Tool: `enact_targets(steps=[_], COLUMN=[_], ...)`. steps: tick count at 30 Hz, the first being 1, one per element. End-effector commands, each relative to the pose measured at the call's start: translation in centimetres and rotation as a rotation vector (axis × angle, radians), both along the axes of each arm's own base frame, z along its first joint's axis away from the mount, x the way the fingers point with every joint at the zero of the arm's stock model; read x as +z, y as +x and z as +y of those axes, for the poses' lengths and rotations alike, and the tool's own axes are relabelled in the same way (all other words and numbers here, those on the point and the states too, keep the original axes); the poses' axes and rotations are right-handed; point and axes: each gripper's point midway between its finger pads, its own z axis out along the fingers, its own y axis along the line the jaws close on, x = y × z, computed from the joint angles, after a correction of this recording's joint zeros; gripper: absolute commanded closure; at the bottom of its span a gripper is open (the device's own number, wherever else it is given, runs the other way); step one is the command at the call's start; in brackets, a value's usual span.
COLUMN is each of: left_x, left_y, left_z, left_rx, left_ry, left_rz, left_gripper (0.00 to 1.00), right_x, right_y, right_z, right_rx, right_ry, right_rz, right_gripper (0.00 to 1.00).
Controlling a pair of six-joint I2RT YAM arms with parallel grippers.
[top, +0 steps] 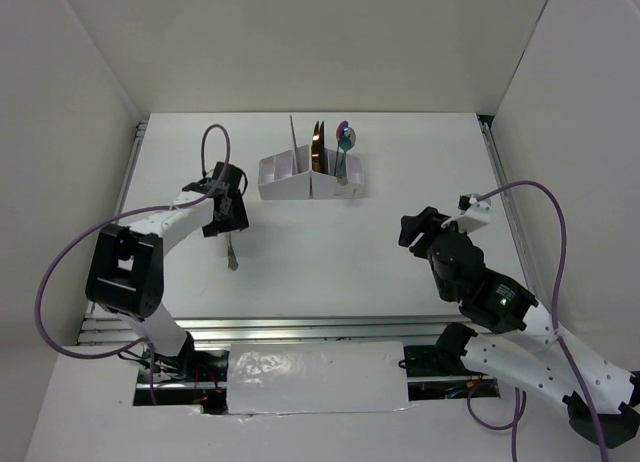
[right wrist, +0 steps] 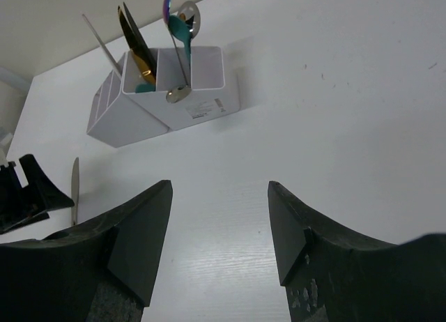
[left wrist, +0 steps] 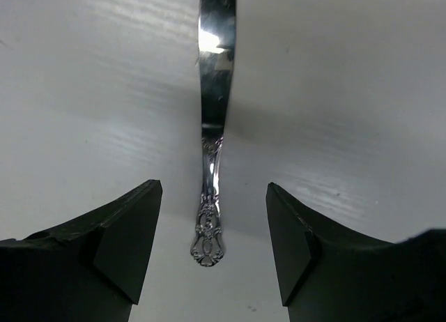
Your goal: Sort the eating utensils into containers
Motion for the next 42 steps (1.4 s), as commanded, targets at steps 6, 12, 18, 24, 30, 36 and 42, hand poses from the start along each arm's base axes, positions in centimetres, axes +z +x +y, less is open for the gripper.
enact_targets(steps=[6,12,18,24,30,36,42], left_x=[-1.8,-4.4,-5.7,-7.4,-7.6,-5.5,0.3], left_y=[-0.9,-1.3,-1.4,-1.6,-1.4,-0.4,1.3], left_z=[0.1,0.8,1.2,1.1,0.7,0.2,0.2], left_rx=[0.091,0.123,0.116,0.12,0.101,0.065,0.021], left_ry=[-0.041,-0.117,-0.103,-0.128,-0.154,-0.171,-0.172], left_rz=[0.031,0.066,0.095,0.142,0.149,0.104,-0.029], left_gripper=[0.25,0.31,0.38,0.51,0.59,0.87,0.9], right_x=[1.4,1.6,1.7,1.7,1.8,1.8,2.0], right_y=[0.1,0.1,0.1,0.0,0.0,0.1,0.0], right_z=[0.9,0.9,0.9,0.9,0.9,1.0,0.8], right_rx=[0.026,0.027,0.029,0.028,0.032,0.032,0.028], right_ry=[0.045,0.047,0.048,0.053,0.047,0.045,0.049], right_rz=[-0.033,-0.033,-0.035,-0.035,-0.037,-0.04,-0.048], right_gripper=[0.35,0.35,0.35,0.35,0.35,0.35,0.34])
